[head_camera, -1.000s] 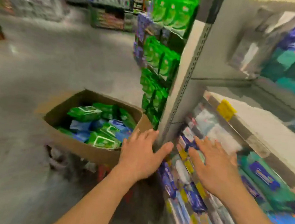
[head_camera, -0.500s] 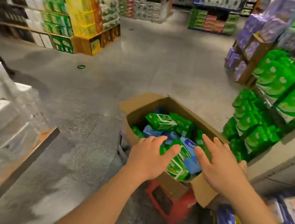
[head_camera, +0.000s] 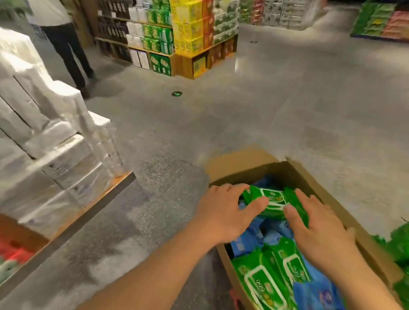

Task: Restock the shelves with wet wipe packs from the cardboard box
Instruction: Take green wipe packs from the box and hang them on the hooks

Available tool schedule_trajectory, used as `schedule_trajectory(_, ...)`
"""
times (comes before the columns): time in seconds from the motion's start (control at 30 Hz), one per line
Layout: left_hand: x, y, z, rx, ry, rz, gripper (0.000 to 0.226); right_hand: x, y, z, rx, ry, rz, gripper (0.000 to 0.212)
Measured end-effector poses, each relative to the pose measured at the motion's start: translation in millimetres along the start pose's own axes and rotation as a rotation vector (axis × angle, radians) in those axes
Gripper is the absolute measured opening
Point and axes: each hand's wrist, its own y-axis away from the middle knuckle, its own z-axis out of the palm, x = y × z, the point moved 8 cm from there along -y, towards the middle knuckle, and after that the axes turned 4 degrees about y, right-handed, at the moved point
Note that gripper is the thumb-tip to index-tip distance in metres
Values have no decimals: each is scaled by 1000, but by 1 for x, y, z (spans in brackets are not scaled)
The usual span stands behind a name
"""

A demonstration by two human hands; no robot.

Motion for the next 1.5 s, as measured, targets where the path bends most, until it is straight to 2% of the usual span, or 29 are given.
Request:
schedule_trajectory(0.07,-6,-18,4,3,26,-4,93,2,-19,4,-26,7,-3,89)
schedule_trajectory(0.13,-13,-37,9,-4,44,0,90,5,-36,7,-65,11,43,81)
schedule_trajectory(0.33,-51,-111,33,-107,143,-69,107,5,-91,31,-93,-67,113,72)
schedule_trajectory(0.47,-83,-164,54,-198,287,-158,99,4,-133,57,-87,-278,192,69)
schedule_trajectory(0.6,-107,-204,81,-295,407,-301,37,25,-168,105,-124,-453,441,61)
schedule_trajectory(0.63,-112,-213,89,-314,421,-332,32,33,-173,119,-130,-515,525,59)
schedule_trajectory(0.7,-121,-229,112,-362,462,-389,41,51,-181,151,-130,-647,702,58)
schedule_trajectory(0.8,-135,-248,147,-416,557,-488,67,76,-187,200,-119,-887,948,76)
schedule_trajectory(0.83,-139,-252,157,-429,581,-515,69,80,-190,213,-117,-976,1010,72)
schedule_trajectory(0.93,-145,-263,185,-458,622,-562,67,85,-199,244,-110,-1284,1153,41)
schedule_trajectory(1.0,-149,-266,196,-457,597,-551,57,83,-207,263,-137,-1484,1165,35)
schedule_trajectory(1.13,-156,-265,204,-431,598,-553,37,92,-219,282,-117,-1613,1172,43)
schedule_trajectory(1.23,-157,-260,207,-412,628,-598,37,94,-222,283,-144,-1694,1184,36)
schedule_trajectory(1.3,-157,-253,207,-416,663,-640,45,91,-219,280,-167,-1745,1171,40)
schedule_trajectory(1.4,-153,-234,207,-511,756,-728,48,90,-205,269,-159,-1746,1149,47)
schedule_trajectory(1.5,-151,-216,206,-632,853,-831,50,88,-185,251,-228,-1608,1107,43)
